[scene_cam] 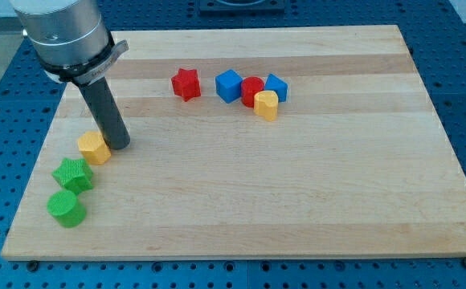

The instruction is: Move your arm to the red star

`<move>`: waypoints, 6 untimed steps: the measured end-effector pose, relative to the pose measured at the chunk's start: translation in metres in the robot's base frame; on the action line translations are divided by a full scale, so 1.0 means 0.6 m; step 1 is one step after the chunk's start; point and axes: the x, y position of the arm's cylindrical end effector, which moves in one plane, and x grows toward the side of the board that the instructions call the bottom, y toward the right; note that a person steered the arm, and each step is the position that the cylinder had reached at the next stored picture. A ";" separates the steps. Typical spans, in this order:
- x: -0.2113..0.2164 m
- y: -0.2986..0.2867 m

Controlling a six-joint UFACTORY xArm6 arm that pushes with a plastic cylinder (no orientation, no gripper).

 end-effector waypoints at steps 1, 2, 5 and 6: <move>0.000 -0.008; 0.000 -0.024; -0.006 0.081; -0.038 0.158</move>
